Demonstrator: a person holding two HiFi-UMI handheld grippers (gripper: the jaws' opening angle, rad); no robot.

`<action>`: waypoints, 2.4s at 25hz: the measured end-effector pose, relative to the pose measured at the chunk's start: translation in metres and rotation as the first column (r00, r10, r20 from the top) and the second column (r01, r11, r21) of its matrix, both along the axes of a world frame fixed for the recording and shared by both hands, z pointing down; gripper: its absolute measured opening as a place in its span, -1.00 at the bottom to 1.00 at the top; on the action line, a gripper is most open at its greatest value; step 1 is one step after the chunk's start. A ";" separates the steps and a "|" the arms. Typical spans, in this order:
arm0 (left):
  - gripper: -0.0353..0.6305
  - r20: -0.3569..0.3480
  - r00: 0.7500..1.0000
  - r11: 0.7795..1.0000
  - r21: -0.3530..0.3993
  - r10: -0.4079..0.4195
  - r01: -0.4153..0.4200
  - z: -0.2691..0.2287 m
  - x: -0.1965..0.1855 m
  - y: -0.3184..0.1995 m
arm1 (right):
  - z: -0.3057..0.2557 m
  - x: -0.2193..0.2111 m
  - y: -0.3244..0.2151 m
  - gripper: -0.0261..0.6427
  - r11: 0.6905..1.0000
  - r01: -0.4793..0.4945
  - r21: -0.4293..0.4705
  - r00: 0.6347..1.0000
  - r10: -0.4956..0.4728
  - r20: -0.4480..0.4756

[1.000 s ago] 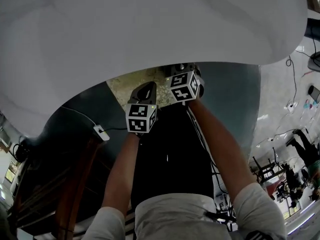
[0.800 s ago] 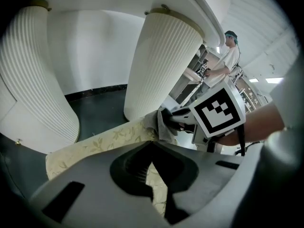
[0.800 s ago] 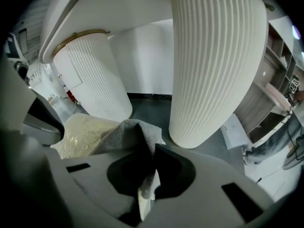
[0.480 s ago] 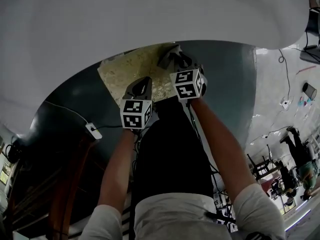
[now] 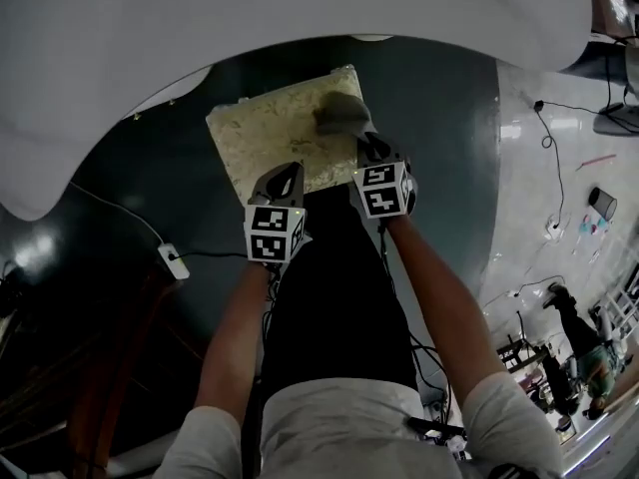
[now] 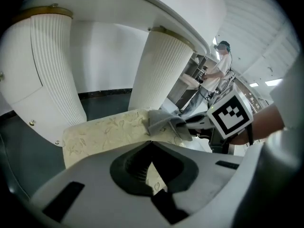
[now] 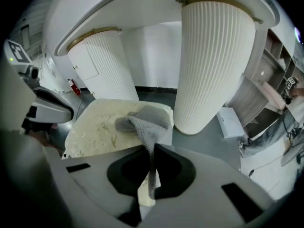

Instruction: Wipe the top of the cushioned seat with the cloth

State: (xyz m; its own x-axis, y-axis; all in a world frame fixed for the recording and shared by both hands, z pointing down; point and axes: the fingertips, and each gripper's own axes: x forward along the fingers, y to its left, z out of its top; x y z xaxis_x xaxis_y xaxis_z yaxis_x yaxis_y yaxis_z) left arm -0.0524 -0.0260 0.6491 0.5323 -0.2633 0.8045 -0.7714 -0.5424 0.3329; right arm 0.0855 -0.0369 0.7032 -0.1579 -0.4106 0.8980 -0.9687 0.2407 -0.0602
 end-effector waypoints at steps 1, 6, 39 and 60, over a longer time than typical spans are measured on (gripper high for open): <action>-0.85 -0.003 1.000 1.000 0.003 -0.005 0.005 -0.006 -0.001 0.003 | -0.001 0.000 0.009 -0.88 1.000 -0.002 -0.017 1.000 0.002 0.002; -0.85 0.019 1.000 0.998 0.059 0.022 -0.023 -0.047 -0.014 0.019 | -0.021 0.004 0.053 -0.88 0.999 -0.006 -0.045 1.000 0.006 -0.005; -0.85 -0.177 0.967 0.821 0.514 -0.182 0.248 -0.450 -0.043 0.101 | -0.511 -0.074 0.110 -0.88 0.790 0.105 0.604 0.945 -0.268 0.186; -0.85 -0.325 0.915 0.636 0.660 -0.239 0.401 -0.574 -0.031 0.174 | -0.636 -0.073 0.193 -0.88 0.639 0.223 0.736 0.908 -0.411 0.081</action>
State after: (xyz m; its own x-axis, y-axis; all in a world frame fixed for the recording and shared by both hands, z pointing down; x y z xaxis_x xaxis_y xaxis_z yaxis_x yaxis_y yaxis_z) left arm -0.0831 0.1476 0.0751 0.4210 -0.8852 0.1982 -0.9067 -0.4046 0.1189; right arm 0.0121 0.1557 0.0670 -0.5530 -0.7818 0.2879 -0.8048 0.5907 0.0582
